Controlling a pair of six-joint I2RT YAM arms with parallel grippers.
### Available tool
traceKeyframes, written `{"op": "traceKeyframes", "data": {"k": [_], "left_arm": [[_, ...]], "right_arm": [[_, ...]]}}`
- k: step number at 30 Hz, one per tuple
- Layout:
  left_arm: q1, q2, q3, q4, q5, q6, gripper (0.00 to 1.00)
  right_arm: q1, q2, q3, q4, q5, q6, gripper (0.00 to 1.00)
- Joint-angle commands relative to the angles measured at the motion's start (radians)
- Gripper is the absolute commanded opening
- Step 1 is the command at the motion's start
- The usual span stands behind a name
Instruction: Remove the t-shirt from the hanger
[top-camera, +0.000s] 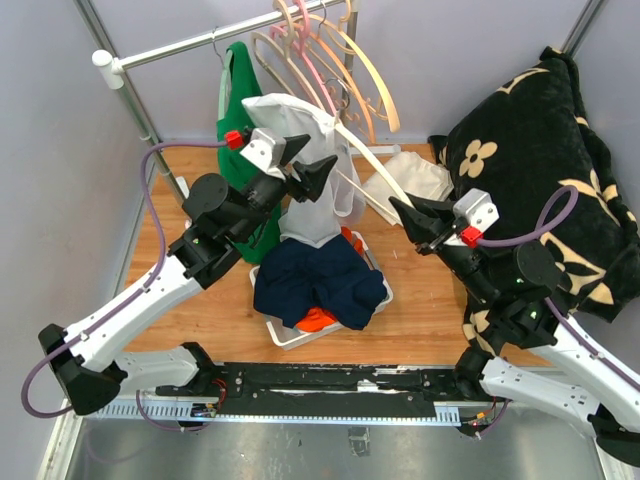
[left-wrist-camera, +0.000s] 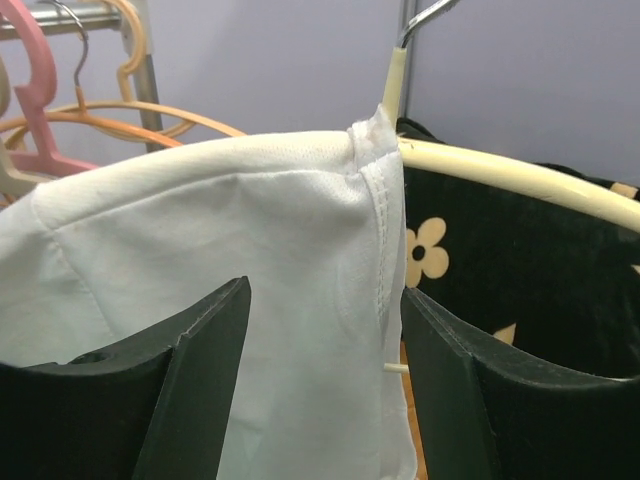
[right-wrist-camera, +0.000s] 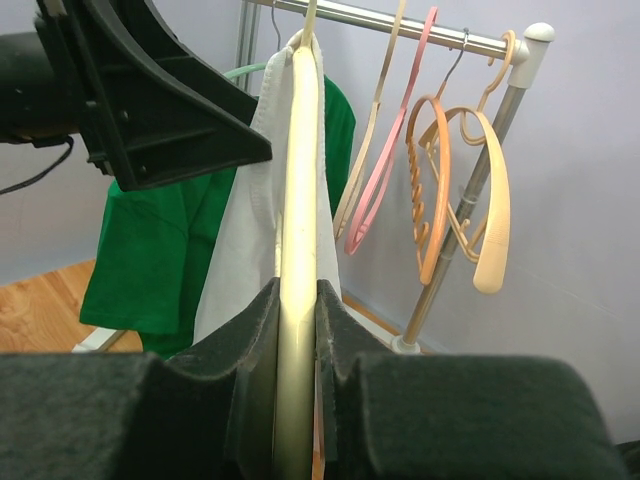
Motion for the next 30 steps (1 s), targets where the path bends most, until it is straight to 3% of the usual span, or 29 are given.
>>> {"op": "traceKeyframes", "data": {"k": [1,3,5,10,12,20,22,25,26,27,30], "left_arm": [[-0.004,0.038,0.029,0.059,0.026,-0.007,0.66],[-0.004,0.055,0.044,0.061,0.020,-0.008,0.66],[-0.004,0.068,0.058,0.061,0.001,-0.008,0.58],[-0.004,0.056,0.068,0.065,-0.073,-0.007,0.14],[-0.004,0.045,0.070,0.064,-0.108,-0.005,0.01],[-0.004,0.021,0.101,0.023,-0.163,0.016,0.01],[-0.004,0.012,0.095,0.026,-0.125,0.008,0.08],[-0.004,0.006,0.077,0.045,-0.033,-0.008,0.30],[-0.004,0.006,0.071,0.052,-0.010,-0.011,0.32],[-0.004,0.010,0.069,0.052,0.001,-0.015,0.28],[-0.004,0.032,0.093,0.022,-0.035,-0.015,0.02]], "right_arm": [[-0.005,-0.032,-0.001,0.096,-0.015,-0.008,0.01],[-0.006,-0.038,-0.003,0.092,-0.012,-0.008,0.01],[-0.005,-0.047,-0.004,0.088,-0.009,-0.007,0.01],[-0.006,-0.076,-0.011,0.073,0.000,-0.006,0.01],[-0.006,-0.090,-0.016,0.068,0.004,-0.006,0.01],[-0.006,-0.142,-0.036,0.032,0.042,-0.014,0.01],[-0.006,-0.153,-0.040,0.028,0.049,-0.016,0.01],[-0.006,-0.161,-0.042,0.027,0.053,-0.020,0.01],[-0.006,-0.161,-0.042,0.026,0.054,-0.021,0.01],[-0.006,-0.161,-0.041,0.025,0.054,-0.023,0.01],[-0.006,-0.160,-0.039,0.024,0.053,-0.021,0.01]]}}
